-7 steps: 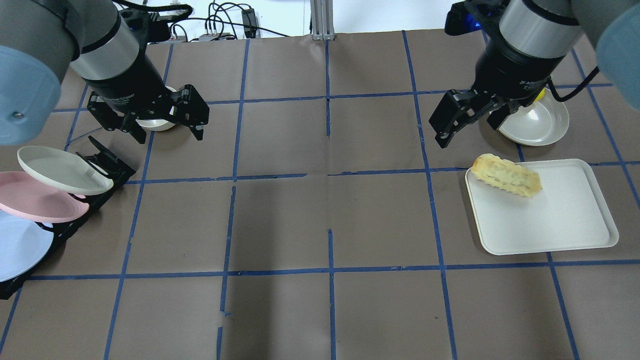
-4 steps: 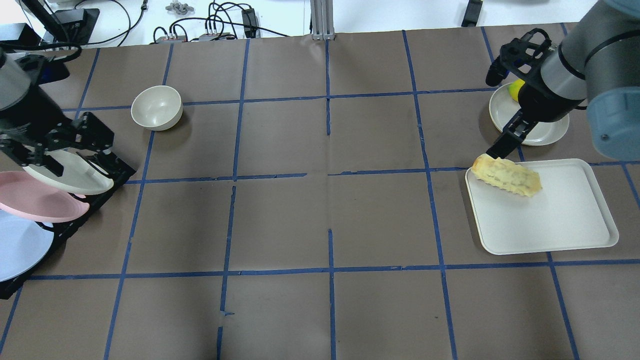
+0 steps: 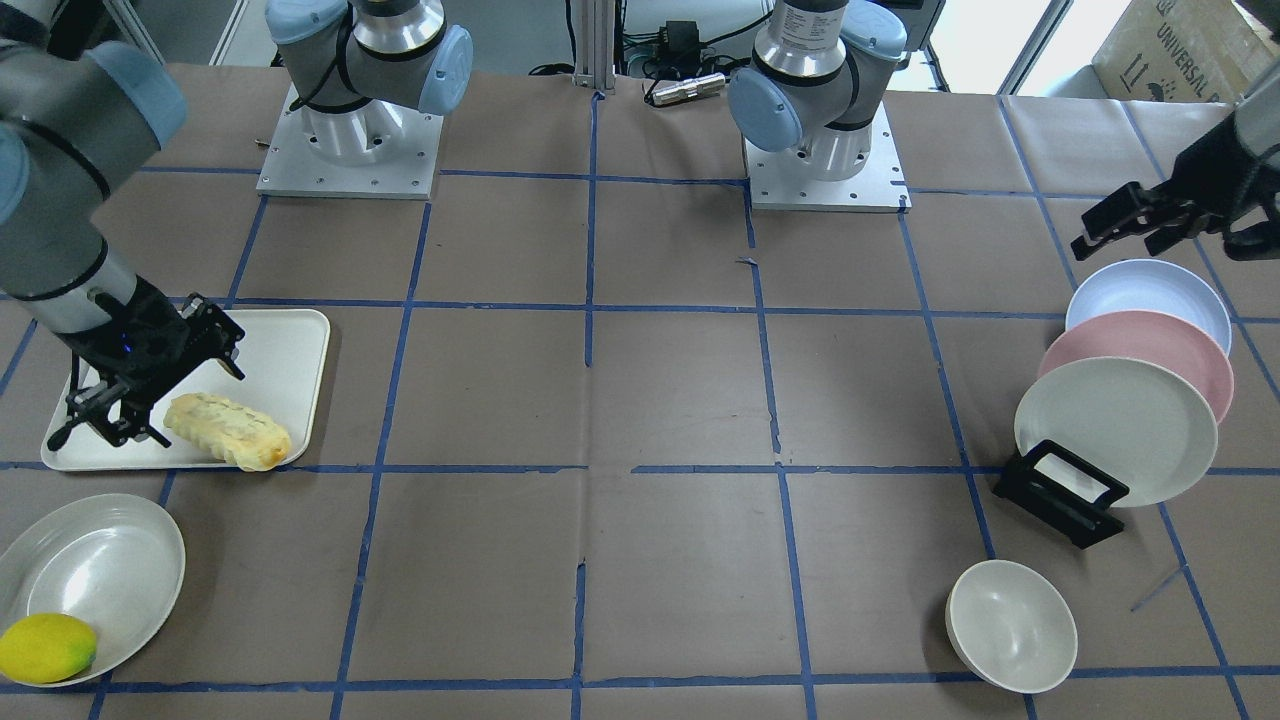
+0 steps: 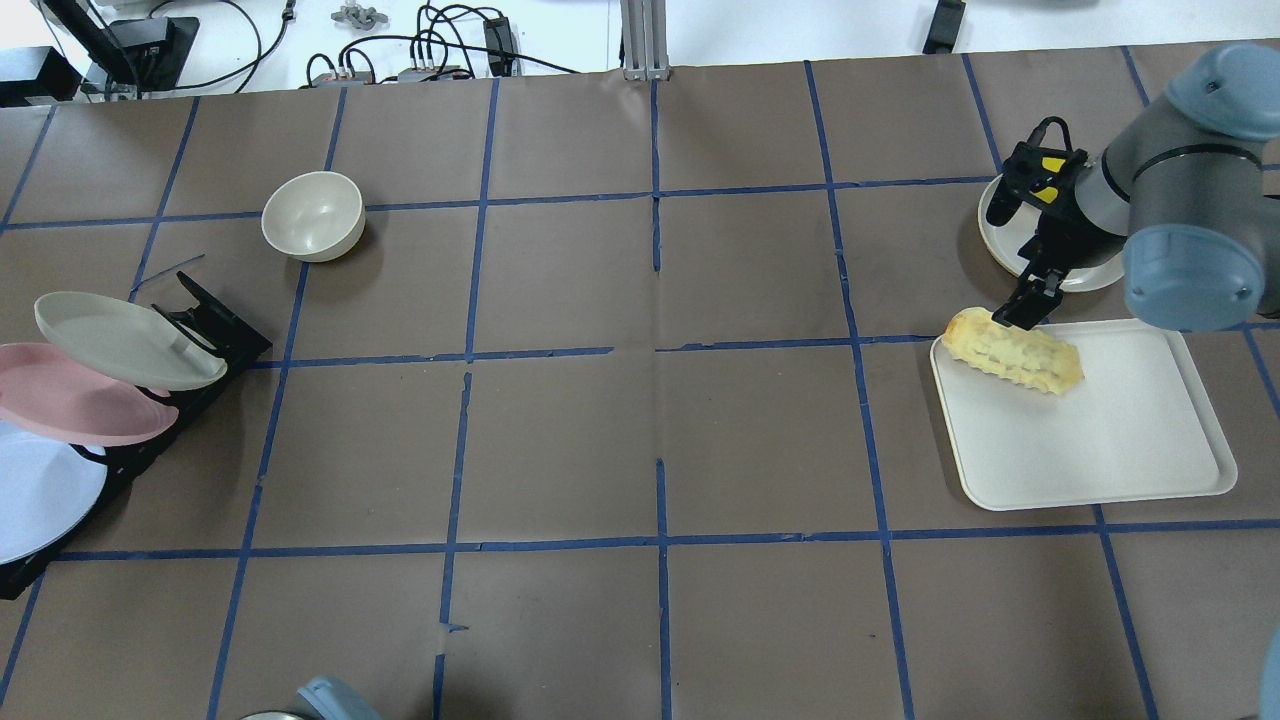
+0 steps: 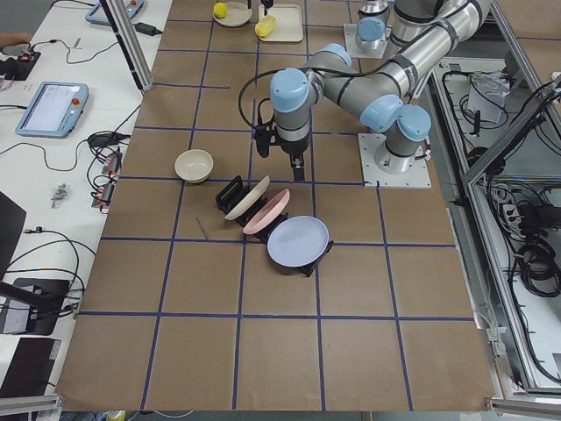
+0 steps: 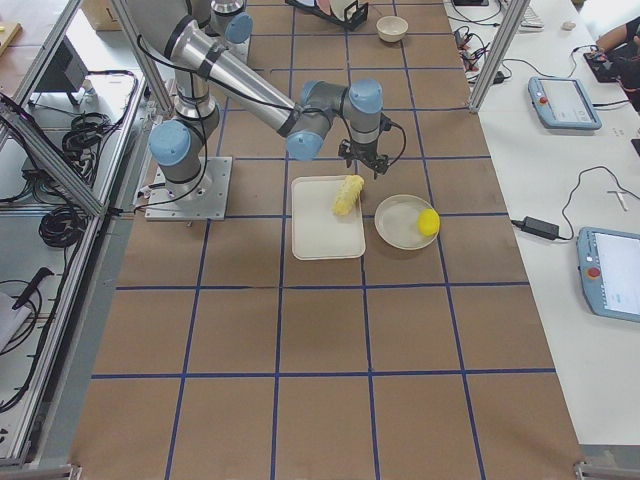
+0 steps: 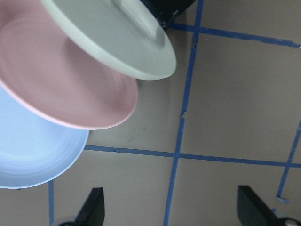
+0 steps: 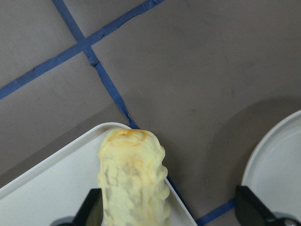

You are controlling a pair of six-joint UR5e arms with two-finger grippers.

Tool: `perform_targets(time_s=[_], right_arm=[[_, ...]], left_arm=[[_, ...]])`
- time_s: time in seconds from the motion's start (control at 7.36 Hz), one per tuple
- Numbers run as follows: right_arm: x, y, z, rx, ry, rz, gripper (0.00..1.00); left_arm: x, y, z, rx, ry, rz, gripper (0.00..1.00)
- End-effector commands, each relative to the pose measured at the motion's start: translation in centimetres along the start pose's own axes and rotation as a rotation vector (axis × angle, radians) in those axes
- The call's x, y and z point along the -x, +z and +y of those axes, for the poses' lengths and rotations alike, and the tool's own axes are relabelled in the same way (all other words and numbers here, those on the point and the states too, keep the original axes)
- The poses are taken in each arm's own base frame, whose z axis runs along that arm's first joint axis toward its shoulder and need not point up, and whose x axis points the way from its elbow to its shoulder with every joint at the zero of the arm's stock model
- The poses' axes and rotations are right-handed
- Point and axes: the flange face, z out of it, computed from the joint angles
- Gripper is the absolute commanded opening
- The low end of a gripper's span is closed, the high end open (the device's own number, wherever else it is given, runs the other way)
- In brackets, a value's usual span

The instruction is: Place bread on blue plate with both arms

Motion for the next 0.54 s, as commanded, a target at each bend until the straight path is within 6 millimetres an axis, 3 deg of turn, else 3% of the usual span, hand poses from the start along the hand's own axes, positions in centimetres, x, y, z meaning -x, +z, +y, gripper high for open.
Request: perform_targets(time_s=[0.0,0.14,0.41], right_arm=[[0.9,3.3,1.0,-0.016,0.019,-0.059,0.98],[1.4,4.3,1.9,-0.049,0.043,-0.077,0.99],[2.0,5.1,2.8,-0.042,0.098,-0.101,0.99]], left_arm=[[10.2,1.6,2.9,-0.036,0.039,-0.022,1.00],[15.2,4.5,2.3,-0.028,0.078,0.015,1.00],[22.8,8.6,-2.6,-0.003,0.096,0.063,1.00]])
